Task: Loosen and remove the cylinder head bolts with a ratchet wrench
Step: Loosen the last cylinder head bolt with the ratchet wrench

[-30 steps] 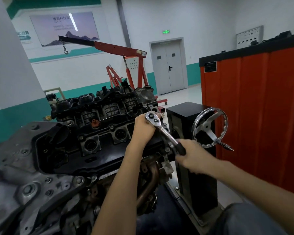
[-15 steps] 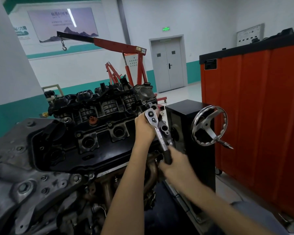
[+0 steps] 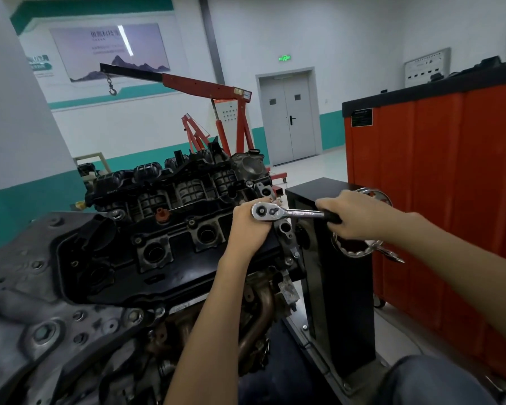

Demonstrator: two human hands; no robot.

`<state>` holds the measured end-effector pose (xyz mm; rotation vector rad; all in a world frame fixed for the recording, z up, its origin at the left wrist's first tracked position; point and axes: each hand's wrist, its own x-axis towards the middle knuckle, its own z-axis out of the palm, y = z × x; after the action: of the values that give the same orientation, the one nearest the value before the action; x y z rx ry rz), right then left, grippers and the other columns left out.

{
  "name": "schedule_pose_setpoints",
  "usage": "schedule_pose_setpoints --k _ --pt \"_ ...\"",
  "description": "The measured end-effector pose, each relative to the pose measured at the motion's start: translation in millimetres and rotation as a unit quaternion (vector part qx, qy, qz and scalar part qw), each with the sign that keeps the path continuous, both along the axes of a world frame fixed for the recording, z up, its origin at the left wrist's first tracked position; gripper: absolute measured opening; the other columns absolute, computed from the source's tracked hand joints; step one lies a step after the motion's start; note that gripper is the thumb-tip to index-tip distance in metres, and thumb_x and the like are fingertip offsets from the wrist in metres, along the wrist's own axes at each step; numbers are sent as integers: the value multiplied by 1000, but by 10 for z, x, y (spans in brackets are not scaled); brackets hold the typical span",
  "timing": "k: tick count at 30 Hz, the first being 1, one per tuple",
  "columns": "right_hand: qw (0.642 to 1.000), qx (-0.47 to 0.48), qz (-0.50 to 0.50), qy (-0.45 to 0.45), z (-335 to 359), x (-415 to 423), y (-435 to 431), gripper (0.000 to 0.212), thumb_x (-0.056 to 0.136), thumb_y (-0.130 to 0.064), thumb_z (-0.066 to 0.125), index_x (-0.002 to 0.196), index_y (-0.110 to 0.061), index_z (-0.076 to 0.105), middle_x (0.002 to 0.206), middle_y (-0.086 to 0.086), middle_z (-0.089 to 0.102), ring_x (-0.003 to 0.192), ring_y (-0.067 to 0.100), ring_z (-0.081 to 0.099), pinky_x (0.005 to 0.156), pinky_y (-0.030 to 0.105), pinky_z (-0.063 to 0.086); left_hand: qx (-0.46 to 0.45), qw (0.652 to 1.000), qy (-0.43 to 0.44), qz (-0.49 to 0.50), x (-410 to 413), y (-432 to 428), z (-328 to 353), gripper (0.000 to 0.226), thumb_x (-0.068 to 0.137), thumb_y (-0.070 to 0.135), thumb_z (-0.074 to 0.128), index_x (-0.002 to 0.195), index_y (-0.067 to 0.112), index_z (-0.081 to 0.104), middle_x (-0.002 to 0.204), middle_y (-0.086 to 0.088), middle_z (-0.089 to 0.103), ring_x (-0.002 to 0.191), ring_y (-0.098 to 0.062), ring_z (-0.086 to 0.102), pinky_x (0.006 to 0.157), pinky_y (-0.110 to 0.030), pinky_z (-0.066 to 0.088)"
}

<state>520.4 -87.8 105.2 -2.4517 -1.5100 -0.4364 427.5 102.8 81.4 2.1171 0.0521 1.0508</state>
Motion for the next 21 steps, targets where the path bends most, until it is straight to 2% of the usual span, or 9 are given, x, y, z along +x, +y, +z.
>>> schedule_pose_setpoints --k 2,4,6,8,9,11,13,17,21 --pt "999 32 -5 34 -108 -85 41 20 85 -12 59 77 -25 47 64 -7 50 53 3 49 47 14 30 -30 999 -24 9 15 7 -14 58 93 7 58 43 29 38 43 11 36 48 -5 28 55 -25 25" --pt "983 99 10 156 -392 -323 78 30 82 -6 60 69 -28 44 66 -5 51 53 5 50 46 13 33 -62 997 -40 8 44 6 -39 56 95 12 57 50 27 28 43 11 30 48 -6 25 54 -25 23" --pt "933 192 25 302 -742 -671 182 25 80 0 59 71 -22 50 64 -4 51 52 8 47 46 18 37 -63 996 -55 8 70 -48 -67 56 94 6 57 51 23 26 42 11 29 47 -5 24 52 -24 21" --pt "860 296 21 415 -997 -1055 380 19 79 1 57 74 -17 53 57 -6 50 49 8 45 46 21 38 -35 997 -60 22 90 -114 -76 57 90 -5 55 51 25 24 42 10 26 47 -5 22 51 -23 20" --pt "829 333 20 449 -1063 -1206 485 18 79 0 56 73 -17 53 53 -6 50 47 6 45 45 21 37 -27 997 -63 32 99 -142 -59 58 87 -9 53 51 26 23 41 9 26 46 -5 23 49 -19 19" --pt "801 368 28 472 -1061 -1367 620 16 80 -2 56 73 -16 54 51 -7 50 43 2 44 44 19 36 -28 996 -62 53 117 -154 -12 59 84 -12 53 51 26 21 39 8 27 43 -5 25 46 -15 22" --pt "821 354 26 448 -1000 -1301 576 19 79 -1 56 68 -16 51 50 -6 47 41 2 42 43 20 36 -24 997 -53 56 128 -122 12 59 85 -10 53 51 25 20 39 7 25 43 -6 23 46 -17 21" --pt "917 206 5 342 -791 -756 141 14 79 -2 59 71 -14 56 55 -4 50 37 3 45 37 15 35 -2 999 -8 39 129 -89 12 63 88 -4 54 42 27 24 38 8 28 47 -9 22 55 -28 23" --pt "984 86 -7 159 -273 -105 -71 19 81 -7 61 72 -22 54 63 -2 55 51 8 53 47 19 38 5 998 42 40 151 -52 46 46 82 -8 52 45 19 44 42 11 40 47 -6 34 53 -18 31"
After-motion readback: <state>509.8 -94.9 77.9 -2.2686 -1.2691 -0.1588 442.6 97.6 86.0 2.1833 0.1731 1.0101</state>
